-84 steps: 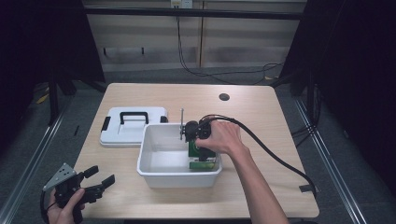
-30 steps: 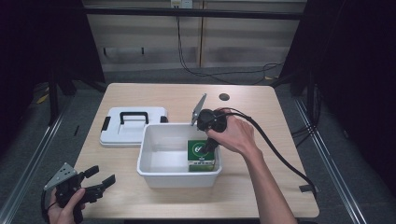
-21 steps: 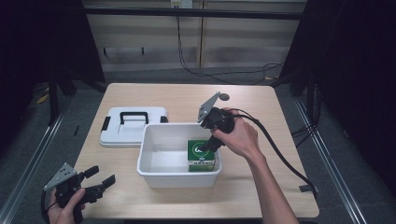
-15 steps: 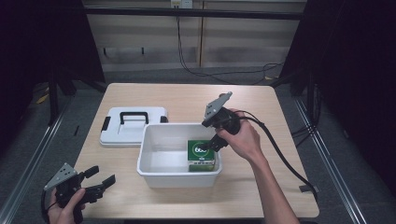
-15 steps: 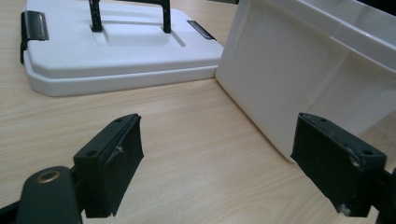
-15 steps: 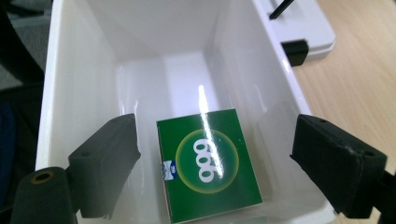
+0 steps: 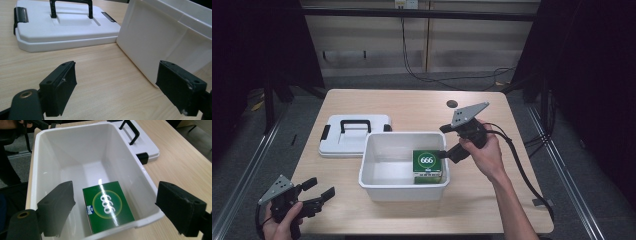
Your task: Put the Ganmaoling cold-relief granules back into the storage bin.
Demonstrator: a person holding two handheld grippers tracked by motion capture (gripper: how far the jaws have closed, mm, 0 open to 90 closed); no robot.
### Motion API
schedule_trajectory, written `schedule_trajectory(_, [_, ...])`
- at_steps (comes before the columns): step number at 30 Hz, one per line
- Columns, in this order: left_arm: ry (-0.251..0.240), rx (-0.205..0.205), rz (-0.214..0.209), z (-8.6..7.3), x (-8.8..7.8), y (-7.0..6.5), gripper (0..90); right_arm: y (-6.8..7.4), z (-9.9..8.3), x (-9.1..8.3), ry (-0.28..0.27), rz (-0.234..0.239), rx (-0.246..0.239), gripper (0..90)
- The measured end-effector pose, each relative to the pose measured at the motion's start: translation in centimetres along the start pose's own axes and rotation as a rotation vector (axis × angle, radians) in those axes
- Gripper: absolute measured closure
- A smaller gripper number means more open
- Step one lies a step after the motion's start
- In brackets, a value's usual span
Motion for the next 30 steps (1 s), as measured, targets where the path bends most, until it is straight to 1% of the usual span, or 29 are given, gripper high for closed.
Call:
schedule_trajectory(3, [0.0, 0.001, -0.001, 0.0, 0.0, 0.0, 15.9, -0.1, -0.5, -0.6, -0.007, -0.024, 0.007, 14.3])
schedule_trajectory(5, [-0.003, 0.003, 0.001, 0.0, 0.0, 0.0, 15.9, -0.2, -0.8, -1.2, 0.011, -0.043, 0.0, 14.1])
schedule_trajectory(8, [-0.011, -0.001, 0.004, 0.1, -0.1, 0.0, 16.0, -0.1, -1.1, -2.3, -0.004, -0.059, 0.005, 14.4])
schedule_trajectory(9, [-0.006, -0.002, 0.003, 0.1, -0.1, 0.0, 16.0, -0.2, -1.3, -2.6, -0.002, -0.07, 0.009, 14.3])
schedule_trajectory(14, [-0.006, 0.003, 0.009, 0.1, 0.0, 0.0, 16.0, -0.1, -2.8, -4.1, -0.011, -0.107, 0.045, 14.4])
schedule_trajectory(16, [-0.005, 0.003, 0.01, 0.1, 0.0, 0.0, 16.0, -0.3, -3.4, -4.7, -0.002, -0.136, 0.053, 14.2])
schedule_trajectory(20, [-0.004, 0.003, 0.009, 0.1, 0.0, 0.1, 16.0, -0.4, -4.5, -5.9, -0.019, -0.166, 0.079, 14.3])
schedule_trajectory(22, [-0.003, 0.003, 0.008, 0.1, 0.0, 0.0, 16.0, -0.3, -5.3, -6.3, -0.007, -0.183, 0.091, 14.3])
schedule_trajectory(25, [-0.002, 0.007, 0.009, 0.0, 0.0, 0.1, 16.0, -0.1, -6.1, -6.9, -0.008, -0.189, 0.107, 14.4])
schedule_trajectory(28, [-0.004, 0.003, 0.009, 0.0, 0.0, 0.0, 16.0, 0.2, -6.6, -7.6, -0.013, -0.199, 0.108, 14.4])
schedule_trajectory(30, [-0.003, 0.005, 0.009, 0.0, 0.0, 0.1, 16.0, 0.3, -7.0, -7.9, -0.012, -0.209, 0.118, 14.4])
Point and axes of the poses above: each handheld gripper's, and its own axes: x roughly forward along the jaws, z roughly out of its top, y roughly to its left, the point moved 10 cm from there along x, roughly forward along the jaws, and after that the axes turned 10 degrees about -x, right-handed, at the moved point
